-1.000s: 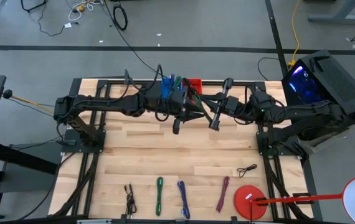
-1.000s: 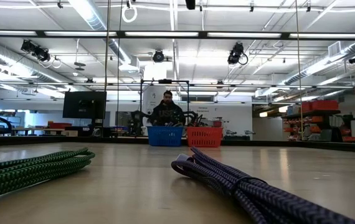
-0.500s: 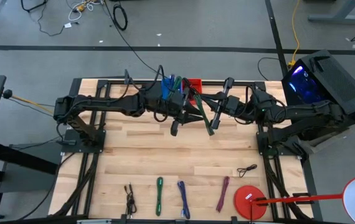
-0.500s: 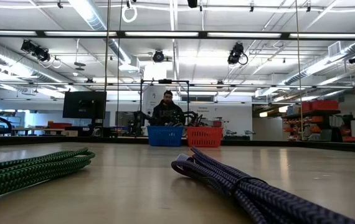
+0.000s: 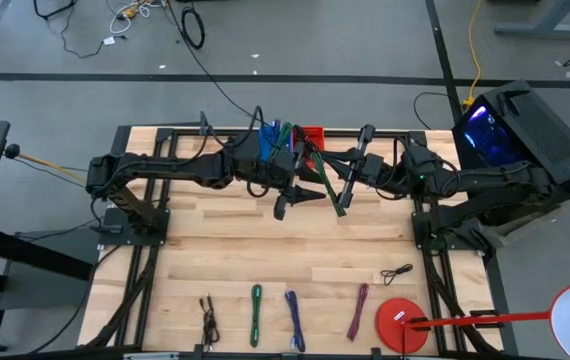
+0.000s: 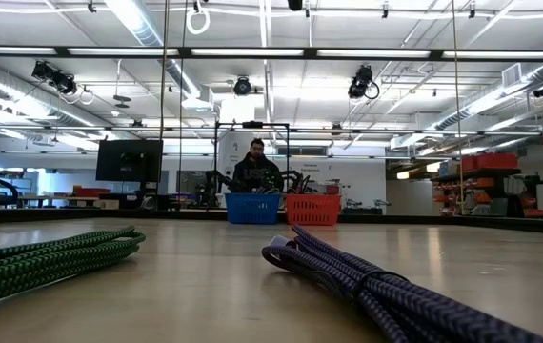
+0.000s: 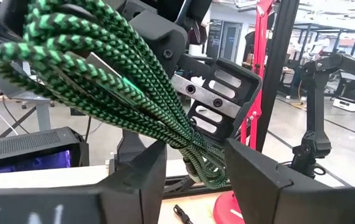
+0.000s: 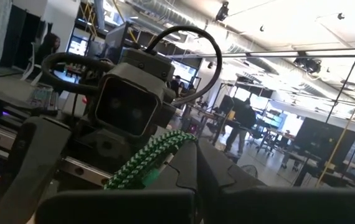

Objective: Pick & Place USB Port
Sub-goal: Put the green charger cable into the blue bin

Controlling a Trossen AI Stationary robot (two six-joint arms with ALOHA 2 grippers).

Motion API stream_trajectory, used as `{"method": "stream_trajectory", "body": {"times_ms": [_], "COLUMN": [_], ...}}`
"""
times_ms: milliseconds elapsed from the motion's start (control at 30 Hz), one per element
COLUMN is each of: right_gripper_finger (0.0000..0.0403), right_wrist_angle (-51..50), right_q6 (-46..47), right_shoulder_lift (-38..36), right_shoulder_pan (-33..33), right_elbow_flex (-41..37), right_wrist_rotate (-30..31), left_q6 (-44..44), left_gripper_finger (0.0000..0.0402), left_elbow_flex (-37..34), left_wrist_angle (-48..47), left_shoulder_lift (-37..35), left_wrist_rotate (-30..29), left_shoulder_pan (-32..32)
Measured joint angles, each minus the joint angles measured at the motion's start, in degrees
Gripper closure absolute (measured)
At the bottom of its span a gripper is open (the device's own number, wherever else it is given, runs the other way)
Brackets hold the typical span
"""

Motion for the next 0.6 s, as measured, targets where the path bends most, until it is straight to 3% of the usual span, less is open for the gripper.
{"method": "stream_trajectory", "body": {"times_ms": [467, 600], "right_gripper_finger": [0.0403, 0.0403], "right_wrist_angle": [0.94, 1.71], "right_q6": [2.13, 1.65], "right_shoulder_lift": [0.46, 0.96], "right_shoulder_pan": [0.04, 0.04], "right_elbow_flex": [0.00, 0.00], "right_wrist_rotate": [-2.67, -2.66], "left_q6": [-0.19, -0.56], "left_gripper_finger": [0.0234, 0.0276], "left_elbow_flex": [0.00, 0.00], "left_wrist_angle": [1.74, 1.27], "left_shoulder_lift": [0.00, 0.00], "left_wrist_rotate": [-4.52, -5.79], "left_shoulder_pan": [0.04, 0.01]}}
